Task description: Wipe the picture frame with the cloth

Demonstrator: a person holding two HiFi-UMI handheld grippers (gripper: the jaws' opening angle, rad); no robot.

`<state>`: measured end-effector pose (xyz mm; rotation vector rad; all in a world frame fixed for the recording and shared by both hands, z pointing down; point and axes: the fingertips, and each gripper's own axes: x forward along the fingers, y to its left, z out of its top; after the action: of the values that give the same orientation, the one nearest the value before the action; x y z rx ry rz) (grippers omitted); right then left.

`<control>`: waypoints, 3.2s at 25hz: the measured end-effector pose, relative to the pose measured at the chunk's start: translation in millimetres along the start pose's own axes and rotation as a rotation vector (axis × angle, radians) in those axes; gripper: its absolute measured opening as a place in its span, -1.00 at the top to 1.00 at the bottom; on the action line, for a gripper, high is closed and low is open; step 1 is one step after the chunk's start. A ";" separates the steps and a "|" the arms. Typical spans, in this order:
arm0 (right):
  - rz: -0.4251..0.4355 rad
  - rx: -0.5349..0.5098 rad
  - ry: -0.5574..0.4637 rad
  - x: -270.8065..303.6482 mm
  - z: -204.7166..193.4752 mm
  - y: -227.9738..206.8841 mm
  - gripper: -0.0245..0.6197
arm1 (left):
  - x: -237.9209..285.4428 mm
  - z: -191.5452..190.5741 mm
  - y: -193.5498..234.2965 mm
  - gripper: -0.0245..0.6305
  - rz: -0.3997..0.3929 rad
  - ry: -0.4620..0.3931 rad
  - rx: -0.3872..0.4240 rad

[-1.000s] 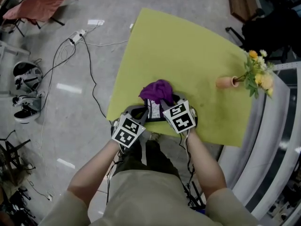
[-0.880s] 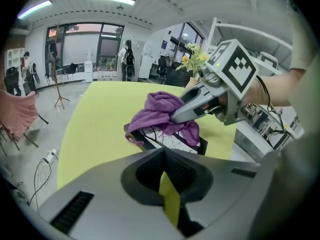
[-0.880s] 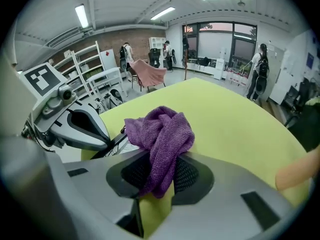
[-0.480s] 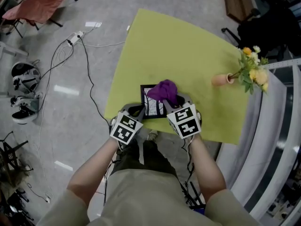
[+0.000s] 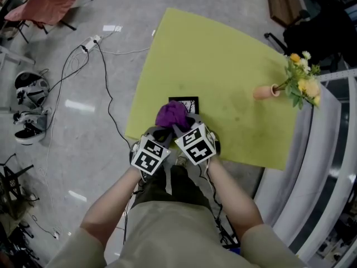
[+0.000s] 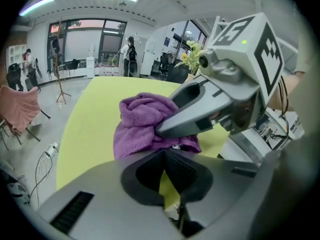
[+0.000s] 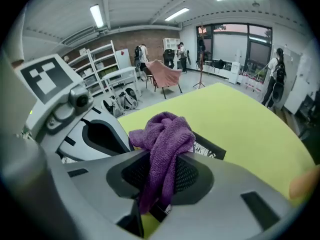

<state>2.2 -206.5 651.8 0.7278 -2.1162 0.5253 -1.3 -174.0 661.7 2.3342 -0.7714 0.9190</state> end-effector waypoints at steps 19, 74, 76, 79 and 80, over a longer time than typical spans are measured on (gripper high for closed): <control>-0.193 0.164 -0.054 -56.7 -30.1 -51.8 0.59 | -3.4 -4.1 0.6 0.90 0.013 0.008 0.007; -0.309 0.221 -0.549 -299.7 59.1 -38.4 0.59 | -178.6 169.0 -22.7 0.90 0.150 -0.386 0.153; -0.324 0.192 -0.590 -318.6 72.5 -34.7 0.59 | -200.6 191.6 -30.4 0.90 0.164 -0.448 0.184; -0.329 0.150 -0.640 -344.0 89.6 -26.1 0.59 | -236.3 223.0 -46.4 0.90 0.142 -0.552 0.186; -0.331 0.137 -0.657 -351.9 94.9 -22.9 0.59 | -248.9 232.7 -51.5 0.90 0.138 -0.588 0.190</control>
<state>138.8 -168.5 315.2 1.4534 -2.4830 0.2668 -17.2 -206.1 318.9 2.7877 -1.1232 0.3547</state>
